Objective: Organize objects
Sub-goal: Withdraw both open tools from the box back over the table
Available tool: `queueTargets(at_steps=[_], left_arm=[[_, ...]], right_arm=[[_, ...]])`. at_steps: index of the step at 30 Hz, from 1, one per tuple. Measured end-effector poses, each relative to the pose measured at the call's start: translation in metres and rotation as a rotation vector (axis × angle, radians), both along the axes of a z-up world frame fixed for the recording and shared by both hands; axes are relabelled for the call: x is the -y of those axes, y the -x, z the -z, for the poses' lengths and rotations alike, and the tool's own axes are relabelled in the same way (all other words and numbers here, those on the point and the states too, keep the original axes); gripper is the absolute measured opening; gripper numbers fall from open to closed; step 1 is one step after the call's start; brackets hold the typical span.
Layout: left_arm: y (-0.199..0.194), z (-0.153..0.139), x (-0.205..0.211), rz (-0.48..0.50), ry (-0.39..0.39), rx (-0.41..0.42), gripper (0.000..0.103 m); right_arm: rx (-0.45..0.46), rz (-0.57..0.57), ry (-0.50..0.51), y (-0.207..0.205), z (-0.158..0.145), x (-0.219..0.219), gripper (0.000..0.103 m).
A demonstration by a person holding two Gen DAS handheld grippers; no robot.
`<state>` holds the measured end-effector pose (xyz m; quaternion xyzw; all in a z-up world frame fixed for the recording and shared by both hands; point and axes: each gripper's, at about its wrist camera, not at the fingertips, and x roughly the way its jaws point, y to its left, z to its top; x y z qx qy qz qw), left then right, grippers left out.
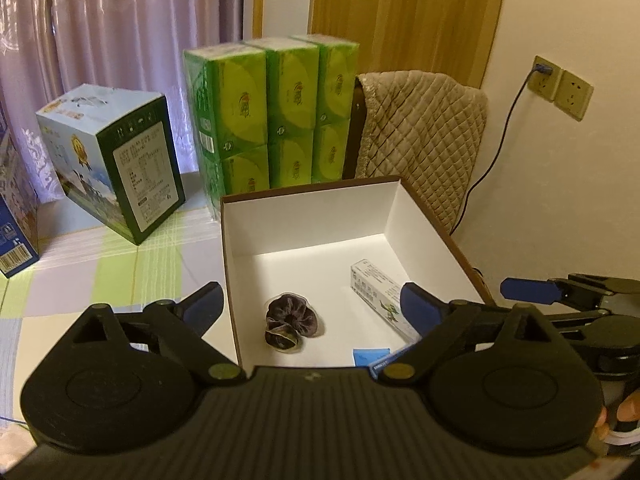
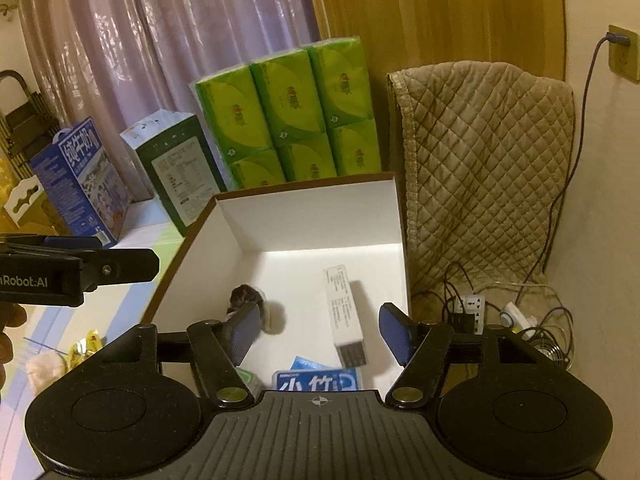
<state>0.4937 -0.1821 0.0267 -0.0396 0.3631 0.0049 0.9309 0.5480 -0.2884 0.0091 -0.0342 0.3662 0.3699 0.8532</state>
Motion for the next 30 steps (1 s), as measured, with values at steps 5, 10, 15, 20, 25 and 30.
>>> queueTargets(at_steps=[5,10,15,20,25,30], left_arm=[[0.023,-0.008,0.004,-0.010,0.013,0.008,0.094],[0.051,-0.014,0.004,-0.024,0.033,0.012,0.094],[0.083,-0.017,0.000,-0.014,0.046,0.011,0.094],[0.112,-0.016,-0.011,-0.009,0.070,0.005,0.094],[0.139,-0.014,-0.028,0.006,0.076,-0.003,0.094],[0.165,-0.007,-0.049,0.020,0.082,-0.021,0.094]], right_arm=[[-0.005,-0.010,-0.039,0.017,-0.010,0.012,0.063],[0.000,-0.025,-0.055,0.039,-0.017,0.020,0.064],[-0.004,-0.024,-0.058,0.063,-0.021,0.024,0.064],[-0.008,-0.007,-0.051,0.091,-0.023,0.028,0.064],[-0.008,0.015,-0.033,0.123,-0.023,0.027,0.064],[-0.025,0.030,-0.016,0.154,-0.019,0.017,0.064]])
